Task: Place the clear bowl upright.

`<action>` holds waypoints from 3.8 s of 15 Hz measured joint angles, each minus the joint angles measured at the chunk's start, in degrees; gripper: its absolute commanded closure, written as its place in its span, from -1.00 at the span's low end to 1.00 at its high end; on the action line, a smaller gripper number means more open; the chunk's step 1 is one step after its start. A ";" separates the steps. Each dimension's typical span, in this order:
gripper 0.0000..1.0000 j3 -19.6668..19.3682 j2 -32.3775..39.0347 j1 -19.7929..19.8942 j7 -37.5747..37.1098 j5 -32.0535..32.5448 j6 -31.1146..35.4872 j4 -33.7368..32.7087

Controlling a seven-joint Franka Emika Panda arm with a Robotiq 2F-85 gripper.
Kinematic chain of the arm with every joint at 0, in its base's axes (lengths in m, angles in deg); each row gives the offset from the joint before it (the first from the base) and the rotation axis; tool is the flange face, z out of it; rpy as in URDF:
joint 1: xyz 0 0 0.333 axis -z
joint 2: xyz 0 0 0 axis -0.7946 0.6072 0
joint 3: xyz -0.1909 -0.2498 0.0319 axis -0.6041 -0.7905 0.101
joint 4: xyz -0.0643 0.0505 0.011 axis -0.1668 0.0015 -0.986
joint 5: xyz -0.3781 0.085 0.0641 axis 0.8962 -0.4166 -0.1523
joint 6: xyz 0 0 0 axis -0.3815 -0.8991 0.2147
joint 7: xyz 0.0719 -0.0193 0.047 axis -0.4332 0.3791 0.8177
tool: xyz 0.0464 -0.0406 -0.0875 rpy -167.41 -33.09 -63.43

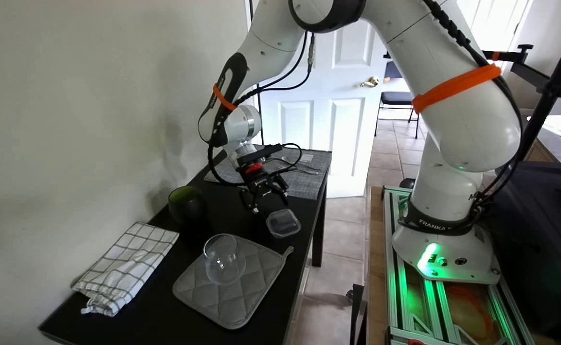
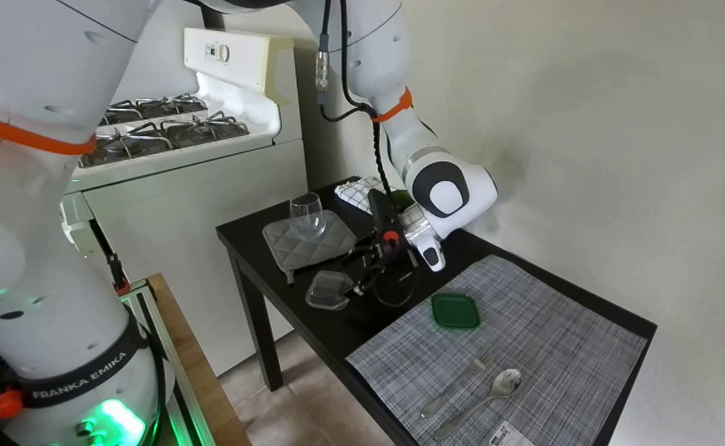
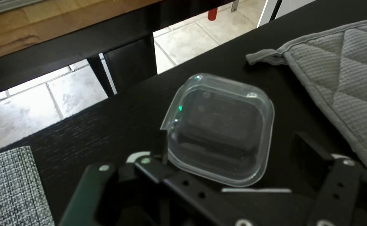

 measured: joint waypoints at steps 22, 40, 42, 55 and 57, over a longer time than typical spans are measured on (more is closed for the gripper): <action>-0.19 -0.13 -9.97 0.52 -0.24 -8.13 21.20 17.41; -0.19 -1.88 -28.67 -9.55 -10.81 23.80 67.36 36.96; -0.19 -4.30 -29.18 -11.21 -14.73 30.56 73.60 38.44; -0.19 -15.84 -27.16 -21.30 -20.49 42.93 95.34 41.07; -0.19 -13.50 -25.89 -20.33 -17.72 41.10 100.95 42.97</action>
